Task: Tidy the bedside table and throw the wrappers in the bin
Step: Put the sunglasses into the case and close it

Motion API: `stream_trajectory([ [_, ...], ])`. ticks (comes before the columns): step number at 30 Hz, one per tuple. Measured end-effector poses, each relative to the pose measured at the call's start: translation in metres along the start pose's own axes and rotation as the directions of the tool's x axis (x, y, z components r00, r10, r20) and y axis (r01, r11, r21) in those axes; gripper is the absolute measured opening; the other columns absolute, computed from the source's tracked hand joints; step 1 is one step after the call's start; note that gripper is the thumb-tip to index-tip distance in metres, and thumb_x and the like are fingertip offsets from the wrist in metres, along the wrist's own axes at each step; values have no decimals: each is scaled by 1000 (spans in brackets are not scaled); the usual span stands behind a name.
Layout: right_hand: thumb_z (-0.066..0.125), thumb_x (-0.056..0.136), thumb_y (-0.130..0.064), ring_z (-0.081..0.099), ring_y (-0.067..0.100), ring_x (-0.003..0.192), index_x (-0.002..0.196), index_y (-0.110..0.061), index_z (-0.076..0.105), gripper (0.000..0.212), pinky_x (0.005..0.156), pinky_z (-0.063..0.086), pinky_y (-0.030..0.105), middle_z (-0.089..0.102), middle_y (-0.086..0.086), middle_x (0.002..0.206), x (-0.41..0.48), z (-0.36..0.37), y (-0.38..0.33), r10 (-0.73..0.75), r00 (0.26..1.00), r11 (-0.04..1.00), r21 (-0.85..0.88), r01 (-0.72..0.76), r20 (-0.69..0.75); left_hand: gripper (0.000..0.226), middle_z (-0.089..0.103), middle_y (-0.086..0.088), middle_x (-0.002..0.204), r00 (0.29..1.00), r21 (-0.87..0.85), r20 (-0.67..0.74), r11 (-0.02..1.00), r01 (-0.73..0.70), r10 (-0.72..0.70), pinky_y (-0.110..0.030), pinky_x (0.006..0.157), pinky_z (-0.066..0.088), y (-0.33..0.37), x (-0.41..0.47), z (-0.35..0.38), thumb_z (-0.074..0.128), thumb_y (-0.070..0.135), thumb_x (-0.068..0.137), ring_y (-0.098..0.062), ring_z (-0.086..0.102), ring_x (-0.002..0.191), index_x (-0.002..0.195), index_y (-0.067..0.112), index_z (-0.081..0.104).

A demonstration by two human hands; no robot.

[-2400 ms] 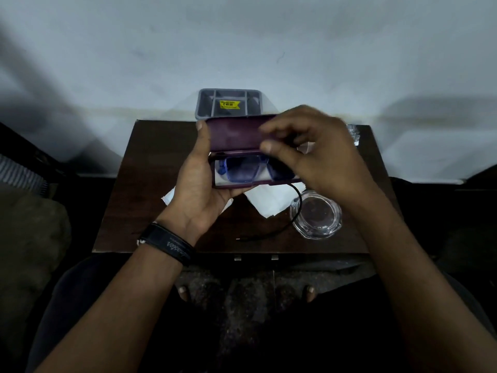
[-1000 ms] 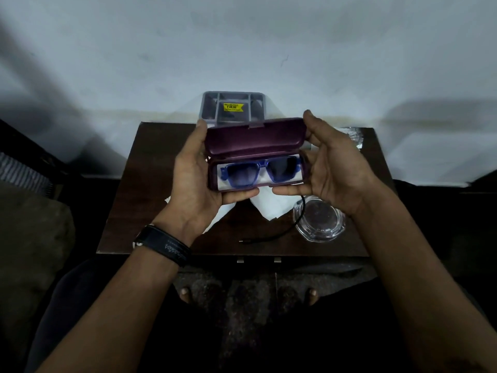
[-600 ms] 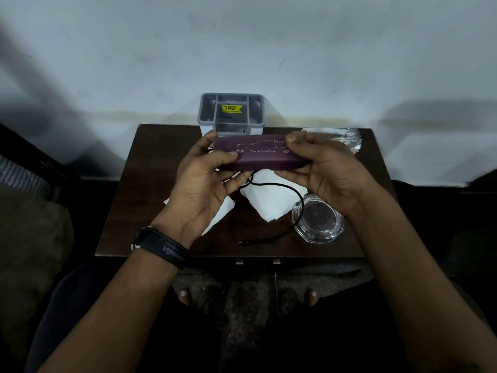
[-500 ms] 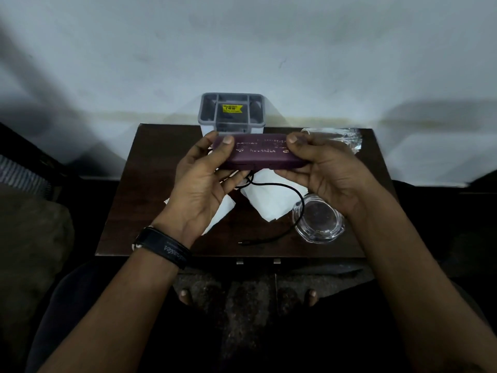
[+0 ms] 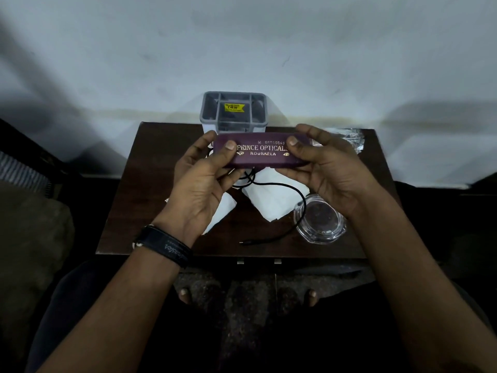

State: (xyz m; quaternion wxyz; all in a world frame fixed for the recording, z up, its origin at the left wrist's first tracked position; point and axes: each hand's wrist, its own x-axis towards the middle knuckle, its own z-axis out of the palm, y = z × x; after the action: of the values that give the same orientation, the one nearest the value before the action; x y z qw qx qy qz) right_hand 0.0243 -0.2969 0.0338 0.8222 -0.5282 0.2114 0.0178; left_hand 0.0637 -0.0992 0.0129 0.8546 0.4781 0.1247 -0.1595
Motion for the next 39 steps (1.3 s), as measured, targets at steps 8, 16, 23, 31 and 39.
stream_trajectory([
  [8, 76, 72, -62, 49, 17, 133, 144, -38, 47, 82, 110, 41, 55, 54, -11, 140, 0, 15, 20, -284, 802, 60, -825, 562, 526, 40, 80, -1, 92, 1000, 85, -22, 996, -10, 12, -31, 69, 65, 12, -7, -20, 72, 1, 91, -15, 77, 77, 126, 18, 61],
  [16, 74, 82, -38, 52, 15, 132, 152, -28, 43, 77, 115, 28, 40, 56, -8, 142, 12, 74, 31, -161, 760, -121, -777, 618, 630, 50, 75, -7, 110, 992, 87, -112, 995, -46, 56, -38, 88, 64, 33, -13, -58, 74, 1, 91, -20, 76, 98, 136, 13, 57],
  [23, 77, 79, -31, 59, 19, 116, 149, -21, 49, 77, 99, 48, 37, 63, -1, 128, 46, 144, 29, -1, 703, -181, -691, 700, 711, 61, 75, -8, 120, 925, -48, -357, 986, -161, 133, -31, 82, 64, 50, -14, -79, 74, 4, 93, -24, 75, 110, 146, 9, 44],
  [31, 80, 77, -28, 64, 22, 107, 133, -19, 63, 59, 93, 54, 40, 67, 4, 122, 111, 197, 34, 57, 746, -207, -724, 659, 663, 55, 72, -4, 119, 869, 37, -484, 994, -103, 108, -31, 96, 55, 48, -5, -89, 74, 16, 93, -13, 69, 105, 142, 16, 50],
  [39, 78, 71, -35, 65, 31, 102, 122, -17, 65, 56, 86, 58, 45, 67, 9, 115, 159, 217, 51, 109, 793, -424, -693, 583, 600, 43, 70, -2, 128, 889, 72, -451, 996, -55, 82, -33, 103, 53, 46, -4, -86, 75, 16, 91, -15, 67, 118, 133, 18, 62],
])
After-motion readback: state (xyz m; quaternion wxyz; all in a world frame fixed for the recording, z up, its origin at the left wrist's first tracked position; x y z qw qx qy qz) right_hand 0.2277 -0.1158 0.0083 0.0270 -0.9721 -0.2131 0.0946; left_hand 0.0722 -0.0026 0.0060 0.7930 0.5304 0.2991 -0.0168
